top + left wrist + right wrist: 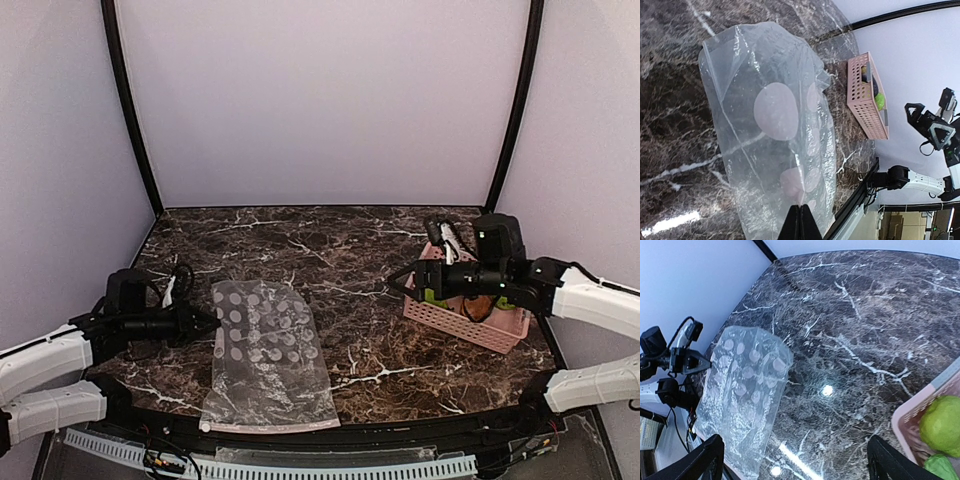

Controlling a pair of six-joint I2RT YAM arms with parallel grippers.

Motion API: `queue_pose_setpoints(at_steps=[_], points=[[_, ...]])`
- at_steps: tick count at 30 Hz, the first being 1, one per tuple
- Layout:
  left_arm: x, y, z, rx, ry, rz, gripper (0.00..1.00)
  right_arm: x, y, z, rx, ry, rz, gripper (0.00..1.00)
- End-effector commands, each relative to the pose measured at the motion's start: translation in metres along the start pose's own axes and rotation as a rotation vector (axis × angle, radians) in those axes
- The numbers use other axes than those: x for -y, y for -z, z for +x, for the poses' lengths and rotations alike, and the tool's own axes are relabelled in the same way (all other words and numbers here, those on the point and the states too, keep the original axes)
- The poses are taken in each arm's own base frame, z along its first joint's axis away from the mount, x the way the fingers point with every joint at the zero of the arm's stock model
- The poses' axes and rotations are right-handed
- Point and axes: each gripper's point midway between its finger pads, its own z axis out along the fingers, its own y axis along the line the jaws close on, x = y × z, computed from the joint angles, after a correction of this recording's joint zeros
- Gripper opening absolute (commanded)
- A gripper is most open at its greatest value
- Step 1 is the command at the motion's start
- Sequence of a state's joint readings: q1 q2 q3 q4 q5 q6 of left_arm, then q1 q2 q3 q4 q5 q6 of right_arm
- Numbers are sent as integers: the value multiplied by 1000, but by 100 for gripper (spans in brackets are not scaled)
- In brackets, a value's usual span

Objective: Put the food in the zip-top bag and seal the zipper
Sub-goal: Pick up the zipper food storage bag at the corner of the board, then pass from the left arm to the right

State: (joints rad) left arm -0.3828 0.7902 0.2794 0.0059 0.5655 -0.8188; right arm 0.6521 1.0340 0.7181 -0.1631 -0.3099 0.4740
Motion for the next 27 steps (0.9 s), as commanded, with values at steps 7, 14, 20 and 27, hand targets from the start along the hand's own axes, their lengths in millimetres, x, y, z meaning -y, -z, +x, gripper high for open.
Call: queue_pose_setpoints(at_steps=[7,14,20,27], points=[[79,16,-56,156,-116,193,1,-47,-54,15,-23,79,-59,99],[109,16,-63,121,-162,287,1,-65,-92,42,-66,47,-185,98],[112,15,-61,94,-162,298,1,-67,-129,55,-115,73,-208,87],[110,16,-57,86,-156,297,1,-67,-159,64,-153,82,-233,73]])
